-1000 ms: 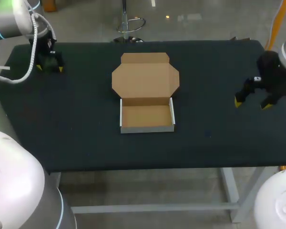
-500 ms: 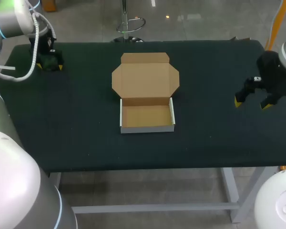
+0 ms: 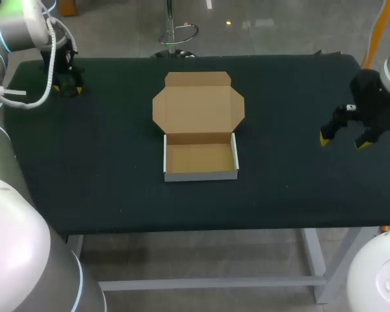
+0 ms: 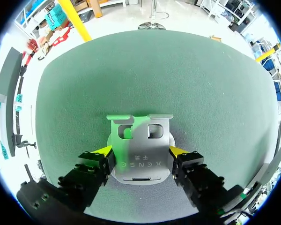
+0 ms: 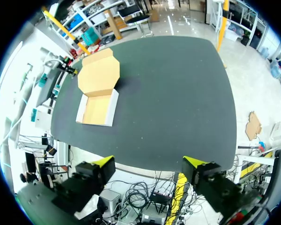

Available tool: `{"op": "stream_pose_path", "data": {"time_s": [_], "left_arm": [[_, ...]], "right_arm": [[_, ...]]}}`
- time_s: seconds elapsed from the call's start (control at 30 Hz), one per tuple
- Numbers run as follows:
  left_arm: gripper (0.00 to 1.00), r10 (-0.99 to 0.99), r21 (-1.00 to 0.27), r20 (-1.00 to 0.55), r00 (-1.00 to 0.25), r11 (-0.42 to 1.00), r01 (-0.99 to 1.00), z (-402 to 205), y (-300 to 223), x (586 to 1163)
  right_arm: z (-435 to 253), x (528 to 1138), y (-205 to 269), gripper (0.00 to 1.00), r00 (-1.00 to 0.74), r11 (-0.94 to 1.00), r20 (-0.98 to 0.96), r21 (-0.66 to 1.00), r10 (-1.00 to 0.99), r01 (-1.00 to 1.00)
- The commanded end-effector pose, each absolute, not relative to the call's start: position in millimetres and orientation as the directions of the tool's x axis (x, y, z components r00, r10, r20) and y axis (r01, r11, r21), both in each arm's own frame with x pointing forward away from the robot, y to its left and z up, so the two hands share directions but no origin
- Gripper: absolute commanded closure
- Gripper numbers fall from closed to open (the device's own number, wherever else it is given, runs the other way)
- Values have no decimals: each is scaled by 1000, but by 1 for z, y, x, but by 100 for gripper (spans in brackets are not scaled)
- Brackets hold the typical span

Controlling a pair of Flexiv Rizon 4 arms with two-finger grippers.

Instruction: Assemble the packaging by folding the flat box into shape, placing the metal phone stand inside, and closing the box properly

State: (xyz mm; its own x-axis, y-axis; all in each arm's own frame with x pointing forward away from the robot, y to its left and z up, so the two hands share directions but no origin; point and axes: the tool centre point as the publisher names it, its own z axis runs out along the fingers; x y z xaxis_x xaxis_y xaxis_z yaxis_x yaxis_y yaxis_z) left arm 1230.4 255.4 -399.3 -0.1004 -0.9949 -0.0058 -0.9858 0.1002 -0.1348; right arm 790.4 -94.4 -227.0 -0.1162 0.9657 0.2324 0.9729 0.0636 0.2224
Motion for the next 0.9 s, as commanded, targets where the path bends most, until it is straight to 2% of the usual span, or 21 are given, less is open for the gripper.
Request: {"op": "stream_pose_path", "data": {"time_s": [0.03, 0.4, 0.73, 0.9], "left_arm": [[100, -995, -98, 1, -96, 95, -991, -399, 257, 1236], [100, -997, -133, -9, -73, 73, -988, -373, 251, 1208], [100, -997, -122, 4, -81, 80, -989, -344, 226, 1158], [100, -996, -127, 18, -84, 81, -989, -326, 215, 1130]], "right_arm": [[-225, 790, -95, 0, -116, 65, 231, 218, 966, 974], [-225, 790, -95, 0, -116, 65, 231, 218, 966, 974], [-225, 790, -95, 0, -116, 65, 231, 218, 966, 974], [-229, 783, -87, 0, -315, 245, 226, 291, 922, 925]]}}
